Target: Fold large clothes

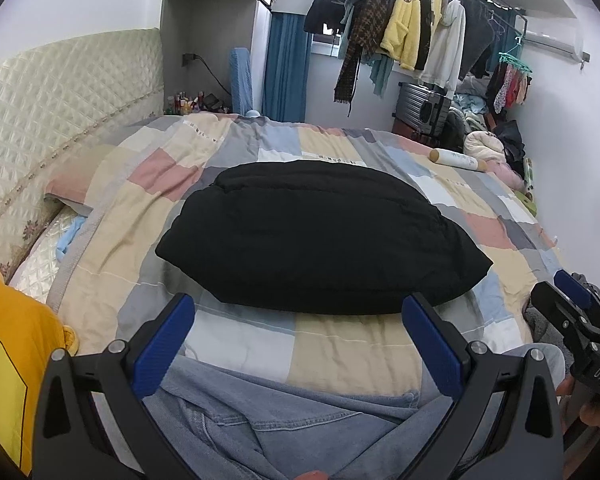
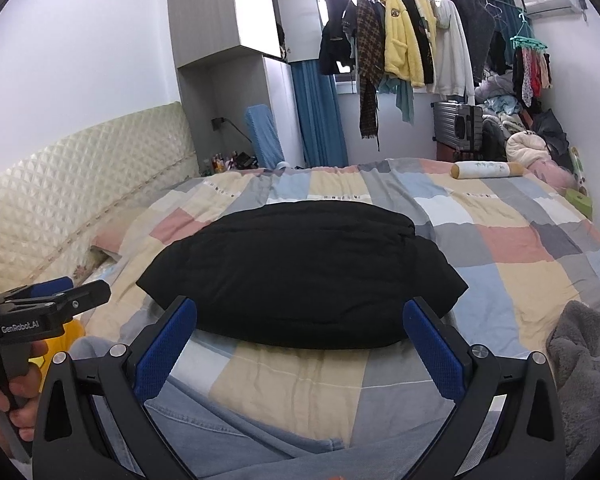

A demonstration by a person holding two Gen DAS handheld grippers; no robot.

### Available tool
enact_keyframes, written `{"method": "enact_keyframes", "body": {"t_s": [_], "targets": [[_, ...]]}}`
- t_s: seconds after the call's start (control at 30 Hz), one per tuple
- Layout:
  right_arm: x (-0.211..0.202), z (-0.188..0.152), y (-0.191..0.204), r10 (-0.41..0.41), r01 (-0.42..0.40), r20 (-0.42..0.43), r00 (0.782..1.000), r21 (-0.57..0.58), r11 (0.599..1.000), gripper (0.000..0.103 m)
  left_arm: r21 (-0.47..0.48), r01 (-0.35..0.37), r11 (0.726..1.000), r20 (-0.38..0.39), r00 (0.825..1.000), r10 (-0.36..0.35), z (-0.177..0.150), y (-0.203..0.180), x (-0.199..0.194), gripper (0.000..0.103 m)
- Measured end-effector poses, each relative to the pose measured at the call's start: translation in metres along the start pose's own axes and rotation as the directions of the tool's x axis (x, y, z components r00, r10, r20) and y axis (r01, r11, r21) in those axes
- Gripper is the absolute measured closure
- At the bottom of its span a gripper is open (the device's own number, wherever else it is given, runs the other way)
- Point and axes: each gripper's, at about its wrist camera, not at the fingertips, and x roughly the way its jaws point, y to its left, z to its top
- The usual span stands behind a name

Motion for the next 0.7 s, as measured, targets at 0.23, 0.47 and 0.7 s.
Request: {"method": "enact_keyframes", "body": {"t_s": [0.23,0.47,0.7], "targets": [[-0.002,0.0021,0.0026,-0.01,0.01,0.014,1.0,-0.005,1.0,0.0,0.003,-0.002,1.0,0.004,1.0,0.002,0.0024,0.0009,-0.0015,0.0],[-0.0036,0.0036,-0.0014,-0.019,0.019,0.021,1.0,0.003,1.0,0.0,0.007,0.003,1.0,0.002,1.0,-0.003,0.0044,-0.0001,-0.0022,0.0],[-0.0029,0.0043,-0.0017,-0.023,0.023,0.012,1.0,0.002,1.0,0.0,0.009,0.002,1.0,0.002,1.0,-0.002,0.0053,-0.0003,-0.0023,0.0]]}}
